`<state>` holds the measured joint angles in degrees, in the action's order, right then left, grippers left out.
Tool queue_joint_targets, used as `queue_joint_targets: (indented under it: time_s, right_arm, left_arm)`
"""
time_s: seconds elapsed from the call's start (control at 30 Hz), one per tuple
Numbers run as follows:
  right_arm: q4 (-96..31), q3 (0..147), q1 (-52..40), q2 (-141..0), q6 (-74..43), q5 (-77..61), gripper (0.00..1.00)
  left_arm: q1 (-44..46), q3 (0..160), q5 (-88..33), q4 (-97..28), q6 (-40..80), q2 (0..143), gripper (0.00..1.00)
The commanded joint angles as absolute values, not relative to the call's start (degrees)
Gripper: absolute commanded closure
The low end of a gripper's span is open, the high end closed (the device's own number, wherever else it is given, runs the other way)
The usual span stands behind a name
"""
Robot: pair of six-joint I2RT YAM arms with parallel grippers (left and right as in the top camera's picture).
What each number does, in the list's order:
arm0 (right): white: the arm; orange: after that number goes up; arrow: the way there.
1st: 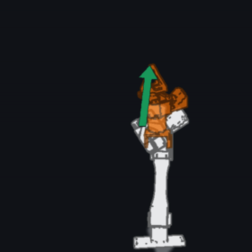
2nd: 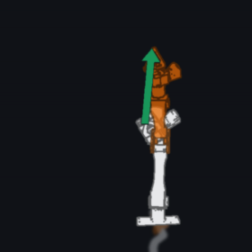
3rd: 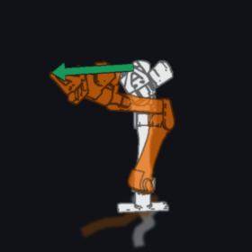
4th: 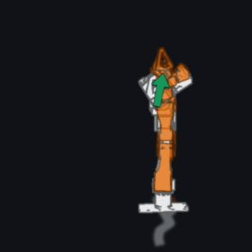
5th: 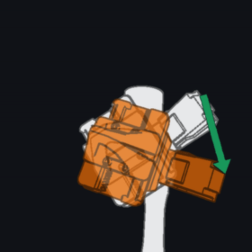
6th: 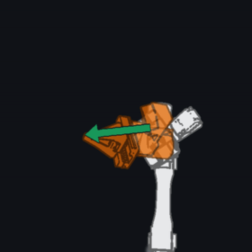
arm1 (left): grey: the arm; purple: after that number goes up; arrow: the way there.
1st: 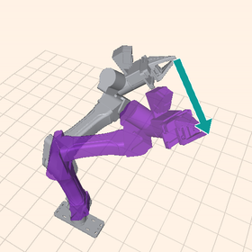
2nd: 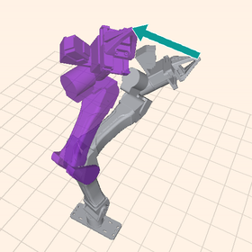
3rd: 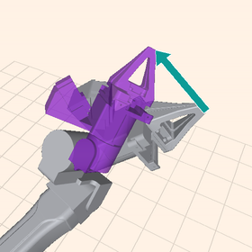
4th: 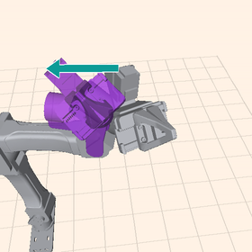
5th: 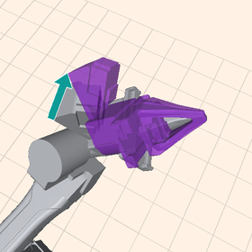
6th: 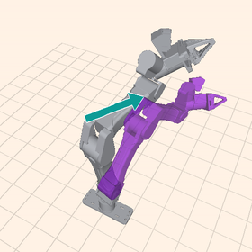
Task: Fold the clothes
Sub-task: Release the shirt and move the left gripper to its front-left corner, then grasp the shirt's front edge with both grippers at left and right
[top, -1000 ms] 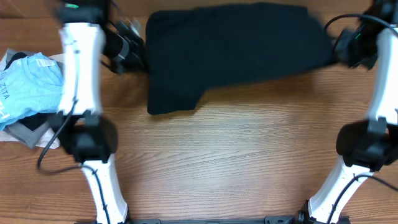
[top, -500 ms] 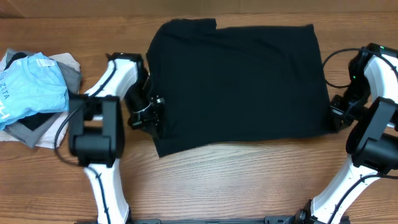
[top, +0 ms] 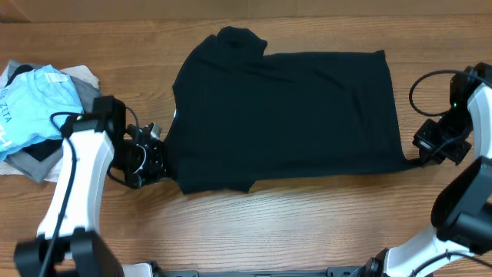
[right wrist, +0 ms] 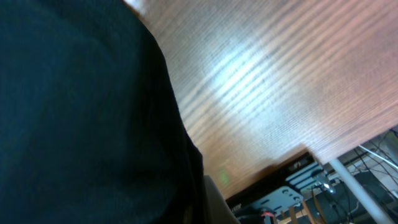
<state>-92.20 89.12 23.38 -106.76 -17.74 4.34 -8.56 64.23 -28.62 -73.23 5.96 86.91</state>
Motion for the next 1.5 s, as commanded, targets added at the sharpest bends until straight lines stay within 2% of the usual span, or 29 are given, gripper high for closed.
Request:
queue_joint_targets:
  time_s: [0.0, 0.2, 0.5, 0.8, 0.97, 1.03, 1.47]
  right_arm:
    - [-91.0, 84.6, 24.6, -103.8, -18.1, 5.7, 0.96]
    - [-85.5, 81.2, 25.0, -103.5, -18.0, 5.9, 0.96]
    - [-66.2, 81.3, 24.7, -103.5, -17.4, -3.0, 0.96]
    - [-56.0, 81.3, 23.7, -103.5, -17.4, -6.6, 0.96]
    - [-52.2, 81.3, 20.6, -103.6, -16.6, -6.5, 0.95]
    - [-51.2, 81.3, 19.5, -103.6, -16.3, -6.5, 0.91]
    - [-47.1, 81.3, 18.9, -103.6, -16.4, -4.6, 0.96]
  left_arm:
    - [-9.1, 63.4, -29.4, -74.0, 6.4, 82.4, 0.96]
    - [-9.1, 62.9, -29.4, -70.3, 7.4, 82.4, 0.96]
    - [-9.0, 62.4, -29.9, -49.1, 19.5, 88.8, 0.96]
    - [-8.0, 62.4, -31.6, -35.8, 20.8, 96.9, 0.96]
    - [-7.6, 62.4, -31.6, -28.3, 22.4, 98.7, 0.96]
    - [-7.0, 62.4, -31.5, -26.1, 22.8, 99.2, 0.96]
    - [-5.4, 62.4, -24.7, -19.6, 22.8, 99.8, 0.89]
